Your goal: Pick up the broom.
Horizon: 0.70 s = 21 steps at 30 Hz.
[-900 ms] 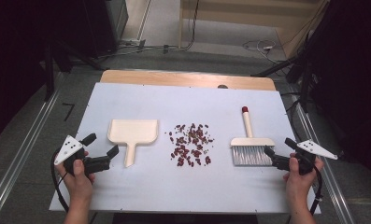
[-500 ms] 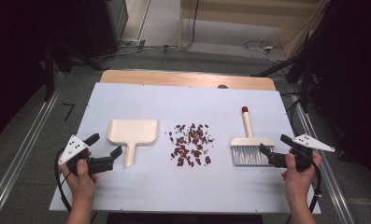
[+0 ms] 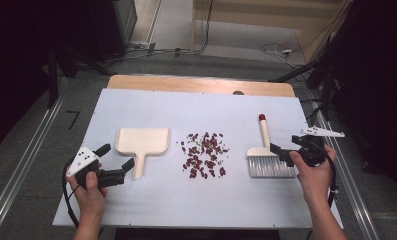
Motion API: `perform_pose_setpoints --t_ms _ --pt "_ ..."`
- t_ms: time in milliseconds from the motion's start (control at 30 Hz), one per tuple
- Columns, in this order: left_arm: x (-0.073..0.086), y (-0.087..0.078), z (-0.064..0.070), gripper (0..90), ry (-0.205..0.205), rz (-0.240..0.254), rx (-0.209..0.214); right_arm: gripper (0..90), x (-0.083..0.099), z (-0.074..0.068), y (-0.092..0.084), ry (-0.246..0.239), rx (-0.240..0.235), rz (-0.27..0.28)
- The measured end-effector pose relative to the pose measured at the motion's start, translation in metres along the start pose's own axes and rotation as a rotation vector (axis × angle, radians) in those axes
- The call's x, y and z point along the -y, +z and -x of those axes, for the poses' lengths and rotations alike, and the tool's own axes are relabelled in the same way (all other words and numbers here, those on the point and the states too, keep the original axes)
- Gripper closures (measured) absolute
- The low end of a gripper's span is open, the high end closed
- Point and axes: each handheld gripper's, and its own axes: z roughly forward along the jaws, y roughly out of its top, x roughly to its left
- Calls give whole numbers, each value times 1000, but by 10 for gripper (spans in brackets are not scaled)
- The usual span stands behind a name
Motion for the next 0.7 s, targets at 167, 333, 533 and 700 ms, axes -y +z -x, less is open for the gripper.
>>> perform_pose_setpoints --t_ms 167,333,533,700 --pt "0 2 2 0 3 -5 6 143 -17 -1 16 31 56 -60" --pt "0 2 2 0 5 -8 10 291 -27 1 33 -2 126 -150" --pt "1 3 3 0 8 -10 12 395 -38 6 50 3 152 -225" --pt "1 4 2 0 13 -14 9 477 -46 10 69 79 149 -363"
